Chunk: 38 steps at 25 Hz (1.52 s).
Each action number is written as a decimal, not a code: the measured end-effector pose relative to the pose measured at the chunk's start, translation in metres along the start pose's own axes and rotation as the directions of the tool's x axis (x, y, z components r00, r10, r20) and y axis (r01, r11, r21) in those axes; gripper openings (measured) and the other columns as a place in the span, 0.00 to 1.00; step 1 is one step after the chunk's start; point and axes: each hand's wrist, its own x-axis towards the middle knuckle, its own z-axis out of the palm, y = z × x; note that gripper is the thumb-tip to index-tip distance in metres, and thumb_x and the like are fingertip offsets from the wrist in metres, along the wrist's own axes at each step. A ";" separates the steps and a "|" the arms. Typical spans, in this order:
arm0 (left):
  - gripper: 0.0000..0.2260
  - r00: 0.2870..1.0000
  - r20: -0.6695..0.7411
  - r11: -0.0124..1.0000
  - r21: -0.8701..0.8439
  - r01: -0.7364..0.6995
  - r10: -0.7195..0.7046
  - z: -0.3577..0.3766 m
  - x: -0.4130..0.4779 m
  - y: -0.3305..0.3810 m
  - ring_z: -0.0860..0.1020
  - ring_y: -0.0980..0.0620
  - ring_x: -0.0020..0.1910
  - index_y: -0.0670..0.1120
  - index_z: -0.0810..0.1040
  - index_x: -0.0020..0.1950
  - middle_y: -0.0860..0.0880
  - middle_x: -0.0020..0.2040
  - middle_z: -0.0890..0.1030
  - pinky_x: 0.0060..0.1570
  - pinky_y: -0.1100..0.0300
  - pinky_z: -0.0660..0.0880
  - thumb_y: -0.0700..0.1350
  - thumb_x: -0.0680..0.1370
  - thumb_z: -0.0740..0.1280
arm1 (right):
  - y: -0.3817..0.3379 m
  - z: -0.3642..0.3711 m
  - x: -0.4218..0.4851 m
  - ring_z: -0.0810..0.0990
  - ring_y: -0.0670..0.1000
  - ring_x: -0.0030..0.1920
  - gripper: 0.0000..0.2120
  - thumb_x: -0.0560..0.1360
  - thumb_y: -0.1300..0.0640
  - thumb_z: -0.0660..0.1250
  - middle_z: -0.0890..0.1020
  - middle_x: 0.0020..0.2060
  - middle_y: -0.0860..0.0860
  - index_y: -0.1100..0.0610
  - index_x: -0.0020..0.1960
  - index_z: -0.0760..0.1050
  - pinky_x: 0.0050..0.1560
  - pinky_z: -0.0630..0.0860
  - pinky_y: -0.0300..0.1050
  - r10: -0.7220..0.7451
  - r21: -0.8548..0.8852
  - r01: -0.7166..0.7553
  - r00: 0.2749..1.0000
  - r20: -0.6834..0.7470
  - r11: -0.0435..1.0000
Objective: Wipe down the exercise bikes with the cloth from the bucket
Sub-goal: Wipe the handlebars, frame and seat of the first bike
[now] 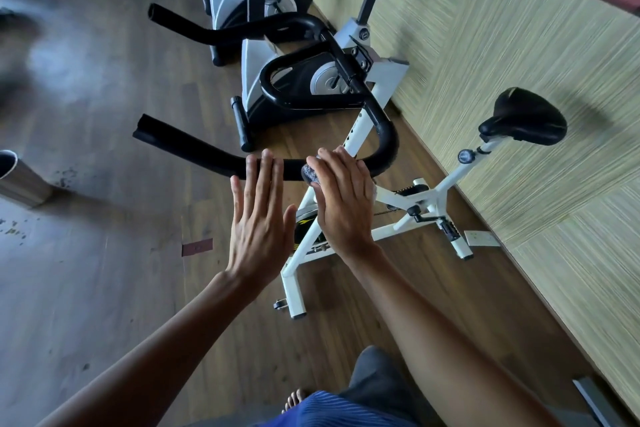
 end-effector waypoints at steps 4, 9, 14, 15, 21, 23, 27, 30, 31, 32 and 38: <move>0.31 0.997 -0.045 0.998 -0.015 0.061 -0.062 0.010 -0.002 0.019 0.41 0.45 0.80 0.39 0.51 0.80 0.41 0.81 0.48 0.78 0.50 0.36 0.44 0.81 0.61 | 0.026 0.003 -0.008 0.69 0.54 0.72 0.15 0.83 0.55 0.57 0.78 0.67 0.52 0.53 0.69 0.71 0.77 0.52 0.46 -0.084 0.051 0.085 0.996 -0.024 0.995; 0.33 0.976 -0.134 0.985 -0.009 0.172 -0.171 0.037 0.000 0.058 0.42 0.44 0.80 0.41 0.50 0.80 0.39 0.80 0.49 0.78 0.50 0.37 0.42 0.80 0.63 | 0.065 0.000 -0.012 0.63 0.50 0.75 0.16 0.85 0.53 0.52 0.70 0.70 0.49 0.52 0.70 0.69 0.78 0.49 0.49 -0.174 0.229 0.176 0.984 -0.030 0.957; 0.33 0.933 -0.220 0.956 0.004 0.293 -0.285 0.064 0.010 0.105 0.44 0.44 0.80 0.40 0.52 0.79 0.39 0.80 0.52 0.78 0.47 0.40 0.37 0.78 0.65 | 0.106 0.003 -0.006 0.61 0.50 0.75 0.16 0.86 0.52 0.52 0.71 0.68 0.50 0.53 0.70 0.69 0.79 0.50 0.53 -0.225 0.456 0.219 0.974 -0.042 0.863; 0.34 0.920 -0.240 0.946 0.013 0.324 -0.312 0.068 0.013 0.112 0.45 0.42 0.80 0.40 0.52 0.79 0.39 0.80 0.52 0.78 0.45 0.42 0.36 0.78 0.66 | 0.113 0.004 -0.004 0.60 0.49 0.76 0.15 0.86 0.52 0.52 0.71 0.68 0.51 0.54 0.70 0.70 0.78 0.51 0.54 -0.231 0.510 0.221 0.972 -0.046 0.831; 0.33 0.862 -0.331 0.907 0.040 0.418 -0.383 0.087 0.023 0.144 0.50 0.36 0.79 0.37 0.53 0.78 0.37 0.79 0.55 0.76 0.36 0.51 0.37 0.78 0.65 | 0.148 0.015 0.011 0.58 0.51 0.78 0.16 0.85 0.55 0.53 0.71 0.68 0.58 0.60 0.69 0.69 0.77 0.54 0.58 -0.252 0.797 0.186 0.967 -0.045 0.574; 0.34 0.849 -0.334 0.891 0.050 0.450 -0.410 0.092 0.026 0.148 0.50 0.35 0.79 0.35 0.54 0.78 0.35 0.79 0.55 0.75 0.35 0.54 0.37 0.77 0.67 | 0.156 0.023 0.015 0.62 0.57 0.77 0.17 0.85 0.57 0.52 0.70 0.68 0.60 0.62 0.69 0.68 0.76 0.56 0.59 -0.247 0.846 0.183 0.967 -0.063 0.500; 0.36 0.825 -0.354 0.861 0.093 0.500 -0.441 0.094 0.031 0.153 0.50 0.35 0.79 0.34 0.53 0.78 0.33 0.78 0.55 0.75 0.36 0.56 0.34 0.75 0.69 | 0.166 0.036 0.028 0.63 0.72 0.71 0.18 0.84 0.60 0.51 0.68 0.69 0.70 0.67 0.70 0.65 0.77 0.55 0.60 -0.241 0.901 0.137 0.970 -0.038 0.412; 0.36 0.811 -0.357 0.846 0.092 0.525 -0.464 0.095 0.032 0.158 0.50 0.36 0.79 0.34 0.53 0.78 0.34 0.79 0.55 0.73 0.36 0.58 0.34 0.75 0.68 | 0.168 0.030 0.032 0.56 0.68 0.76 0.20 0.85 0.58 0.49 0.64 0.71 0.71 0.70 0.70 0.63 0.78 0.53 0.56 -0.248 0.922 0.033 0.966 0.069 0.385; 0.36 0.804 -0.358 0.841 0.084 0.535 -0.475 0.095 0.032 0.160 0.50 0.36 0.79 0.33 0.53 0.78 0.34 0.79 0.54 0.73 0.36 0.59 0.34 0.74 0.68 | 0.169 0.026 0.032 0.55 0.65 0.77 0.20 0.85 0.58 0.49 0.63 0.72 0.70 0.71 0.71 0.63 0.78 0.53 0.57 -0.257 0.924 0.016 0.962 0.090 0.383; 0.36 0.799 -0.361 0.837 0.081 0.541 -0.481 0.095 0.033 0.161 0.50 0.36 0.79 0.33 0.53 0.78 0.34 0.79 0.54 0.73 0.36 0.59 0.34 0.74 0.68 | 0.170 0.024 0.032 0.53 0.63 0.77 0.20 0.85 0.57 0.50 0.62 0.73 0.68 0.70 0.71 0.62 0.78 0.53 0.57 -0.277 0.925 0.018 0.956 0.095 0.380; 0.35 0.805 -0.334 0.833 0.095 0.546 -0.490 0.088 0.028 0.160 0.52 0.40 0.80 0.37 0.54 0.79 0.39 0.80 0.55 0.73 0.37 0.61 0.36 0.76 0.67 | 0.173 0.011 0.043 0.58 0.61 0.78 0.19 0.85 0.59 0.52 0.64 0.74 0.65 0.71 0.71 0.64 0.77 0.59 0.54 -0.265 0.918 -0.107 0.939 0.219 0.382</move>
